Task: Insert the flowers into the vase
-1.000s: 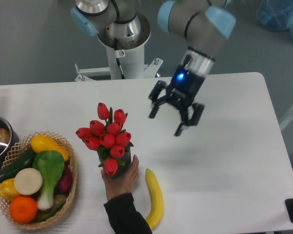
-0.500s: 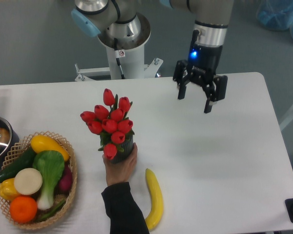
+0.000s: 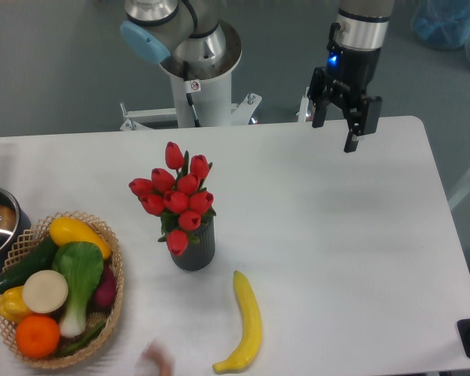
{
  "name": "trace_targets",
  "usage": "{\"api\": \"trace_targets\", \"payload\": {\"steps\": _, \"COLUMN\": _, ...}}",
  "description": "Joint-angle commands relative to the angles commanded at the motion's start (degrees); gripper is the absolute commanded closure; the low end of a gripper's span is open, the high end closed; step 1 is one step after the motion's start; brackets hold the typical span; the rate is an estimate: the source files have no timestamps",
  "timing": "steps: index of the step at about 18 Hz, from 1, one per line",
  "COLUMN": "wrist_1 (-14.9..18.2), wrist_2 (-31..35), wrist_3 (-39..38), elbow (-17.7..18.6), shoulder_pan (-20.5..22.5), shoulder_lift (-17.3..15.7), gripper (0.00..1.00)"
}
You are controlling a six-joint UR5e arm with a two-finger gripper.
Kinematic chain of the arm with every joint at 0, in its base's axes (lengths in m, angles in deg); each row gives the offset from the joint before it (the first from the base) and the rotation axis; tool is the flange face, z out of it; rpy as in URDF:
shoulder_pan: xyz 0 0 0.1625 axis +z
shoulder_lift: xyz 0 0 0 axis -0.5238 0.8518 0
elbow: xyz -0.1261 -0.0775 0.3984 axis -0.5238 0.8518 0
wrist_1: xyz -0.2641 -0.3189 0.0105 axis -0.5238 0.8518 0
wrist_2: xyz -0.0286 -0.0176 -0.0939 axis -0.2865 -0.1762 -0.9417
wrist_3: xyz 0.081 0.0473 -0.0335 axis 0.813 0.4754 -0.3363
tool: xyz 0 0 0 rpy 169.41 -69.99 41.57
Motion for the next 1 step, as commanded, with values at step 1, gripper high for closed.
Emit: {"api": "trace_targets", "payload": {"steps": 1, "wrist_1": 0.0, "wrist_2": -0.1, "wrist_3": -0.1, "elbow": 0.0, "shoulder_pan": 0.0, "shoulder_lift": 0.0, "gripper": 0.00}}
